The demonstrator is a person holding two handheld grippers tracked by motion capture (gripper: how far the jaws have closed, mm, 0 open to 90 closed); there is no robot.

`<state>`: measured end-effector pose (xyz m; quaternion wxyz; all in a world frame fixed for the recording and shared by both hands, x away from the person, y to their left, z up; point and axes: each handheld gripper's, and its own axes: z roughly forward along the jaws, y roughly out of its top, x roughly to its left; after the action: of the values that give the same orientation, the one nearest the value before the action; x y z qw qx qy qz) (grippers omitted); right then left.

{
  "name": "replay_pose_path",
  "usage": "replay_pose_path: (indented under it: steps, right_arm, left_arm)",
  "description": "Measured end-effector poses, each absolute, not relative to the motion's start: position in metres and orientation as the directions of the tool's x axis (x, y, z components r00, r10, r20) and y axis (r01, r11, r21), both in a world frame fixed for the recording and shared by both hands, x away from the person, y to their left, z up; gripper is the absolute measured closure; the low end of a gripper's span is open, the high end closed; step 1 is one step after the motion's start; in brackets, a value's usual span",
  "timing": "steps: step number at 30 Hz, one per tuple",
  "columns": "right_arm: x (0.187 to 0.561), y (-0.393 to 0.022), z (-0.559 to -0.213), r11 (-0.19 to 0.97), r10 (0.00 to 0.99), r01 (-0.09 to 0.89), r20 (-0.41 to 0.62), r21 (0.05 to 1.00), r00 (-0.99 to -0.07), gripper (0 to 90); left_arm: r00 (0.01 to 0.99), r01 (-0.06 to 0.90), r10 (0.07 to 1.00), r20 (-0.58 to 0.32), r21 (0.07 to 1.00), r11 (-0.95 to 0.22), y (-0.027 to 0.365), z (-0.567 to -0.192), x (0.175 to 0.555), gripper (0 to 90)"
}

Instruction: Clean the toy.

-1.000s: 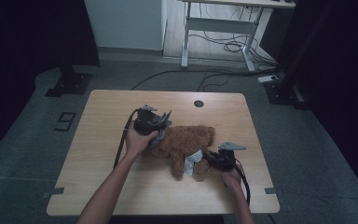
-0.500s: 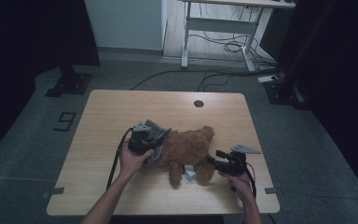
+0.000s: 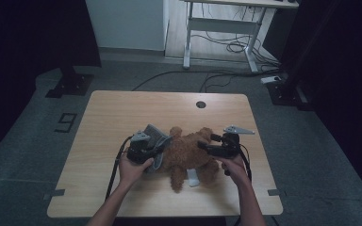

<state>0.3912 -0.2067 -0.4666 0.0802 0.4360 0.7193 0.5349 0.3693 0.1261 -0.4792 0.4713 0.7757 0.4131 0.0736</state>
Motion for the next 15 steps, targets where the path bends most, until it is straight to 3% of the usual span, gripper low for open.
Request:
replay_pose_path:
  steps: [6, 10, 15]
  right_arm:
    - [0.392, -0.196, -0.497, 0.162, 0.694, 0.621, 0.359, 0.767, -0.624, 13.2]
    - [0.383, -0.196, -0.516, 0.167, 0.683, 0.653, 0.391, 0.739, -0.617, 11.2]
    - [0.375, -0.190, -0.530, 0.195, 0.653, 0.634, 0.383, 0.748, -0.653, 19.7]
  left_arm:
    - [0.656, 0.566, 0.699, -0.285, 0.798, -0.206, 0.127, -0.482, 0.363, 84.1]
    - [0.669, 0.562, 0.683, -0.292, 0.800, -0.208, 0.128, -0.485, 0.354, 84.1]
    - [0.665, 0.560, 0.681, -0.305, 0.808, -0.185, 0.132, -0.490, 0.346, 84.2]
